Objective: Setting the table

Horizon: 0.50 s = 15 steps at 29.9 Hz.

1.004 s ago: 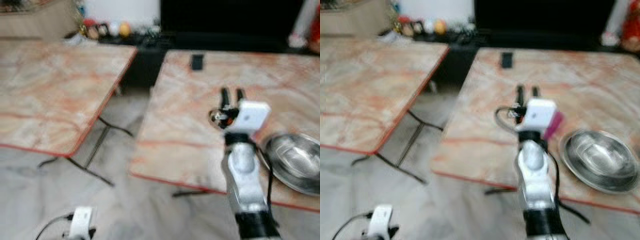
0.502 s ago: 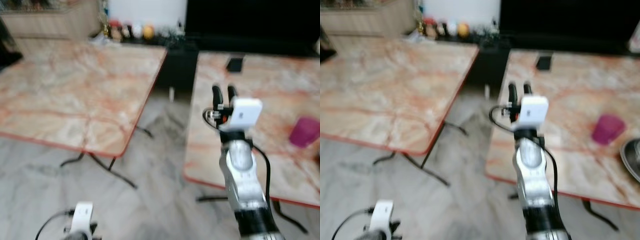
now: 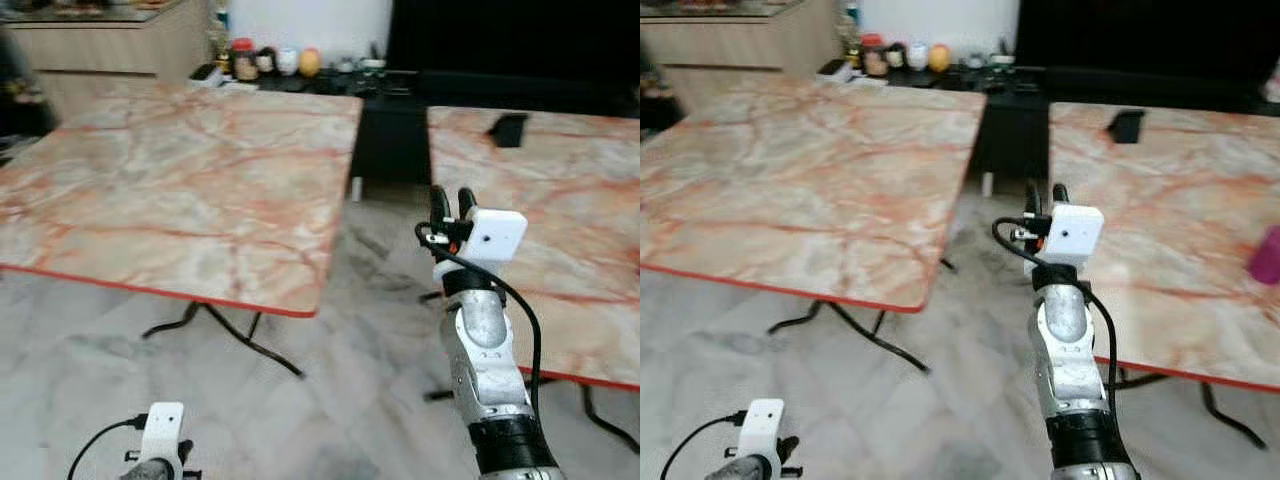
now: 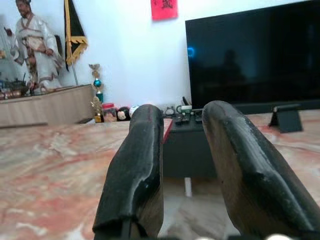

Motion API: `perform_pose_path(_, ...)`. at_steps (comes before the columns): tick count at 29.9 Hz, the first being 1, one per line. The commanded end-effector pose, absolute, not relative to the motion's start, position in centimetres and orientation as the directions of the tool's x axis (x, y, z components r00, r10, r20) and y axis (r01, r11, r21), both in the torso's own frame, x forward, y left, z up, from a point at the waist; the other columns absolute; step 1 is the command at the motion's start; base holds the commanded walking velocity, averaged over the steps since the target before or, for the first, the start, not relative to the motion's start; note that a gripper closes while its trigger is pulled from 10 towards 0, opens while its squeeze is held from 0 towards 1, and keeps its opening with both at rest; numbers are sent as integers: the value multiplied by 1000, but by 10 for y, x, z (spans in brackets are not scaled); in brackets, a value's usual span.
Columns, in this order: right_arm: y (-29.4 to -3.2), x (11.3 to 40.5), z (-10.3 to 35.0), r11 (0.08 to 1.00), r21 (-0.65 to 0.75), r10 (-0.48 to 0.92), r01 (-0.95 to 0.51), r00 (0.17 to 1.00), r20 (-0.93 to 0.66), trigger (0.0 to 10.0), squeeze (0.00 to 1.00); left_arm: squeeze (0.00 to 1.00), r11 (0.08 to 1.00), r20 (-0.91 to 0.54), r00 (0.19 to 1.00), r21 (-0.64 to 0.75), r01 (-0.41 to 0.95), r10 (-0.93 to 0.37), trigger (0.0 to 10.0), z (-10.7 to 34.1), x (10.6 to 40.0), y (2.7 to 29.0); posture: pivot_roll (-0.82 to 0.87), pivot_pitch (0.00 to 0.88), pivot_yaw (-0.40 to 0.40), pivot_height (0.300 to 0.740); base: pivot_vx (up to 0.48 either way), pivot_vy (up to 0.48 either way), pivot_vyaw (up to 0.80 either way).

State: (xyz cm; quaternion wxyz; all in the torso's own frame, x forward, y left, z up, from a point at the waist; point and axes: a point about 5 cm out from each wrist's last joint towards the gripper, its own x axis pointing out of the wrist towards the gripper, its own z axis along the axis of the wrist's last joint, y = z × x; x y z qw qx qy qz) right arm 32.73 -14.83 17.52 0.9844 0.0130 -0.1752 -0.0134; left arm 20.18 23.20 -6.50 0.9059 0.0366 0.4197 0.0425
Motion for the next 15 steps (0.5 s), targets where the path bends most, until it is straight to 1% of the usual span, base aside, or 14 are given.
perform_pose_path(1, -157, 325, 172, 998, 24, -57, 51, 940, 337, 10000, 0, 0, 995, -768, 633, 84, -50, 97, 10000, -68, 199, 227, -13, 0, 35, 740, 0, 405, 556)
perform_pose_path(8, -156, 325, 172, 999, 26, -51, 45, 940, 337, 10000, 0, 0, 995, -764, 638, 84, -49, 96, 10000, -67, 200, 226, -11, 0, 34, 740, 0, 403, 786)
perform_pose_path(10, -155, 325, 172, 999, 26, -50, 44, 940, 336, 10000, 0, 0, 995, -764, 638, 84, -50, 97, 10000, -67, 201, 226, -11, 0, 34, 740, 0, 405, 438)
perform_pose_path(15, -156, 325, 171, 998, 38, -52, 41, 942, 332, 10000, 0, 0, 995, -763, 639, 86, -50, 98, 10000, -67, 201, 226, -9, 0, 34, 740, 0, 401, 0)
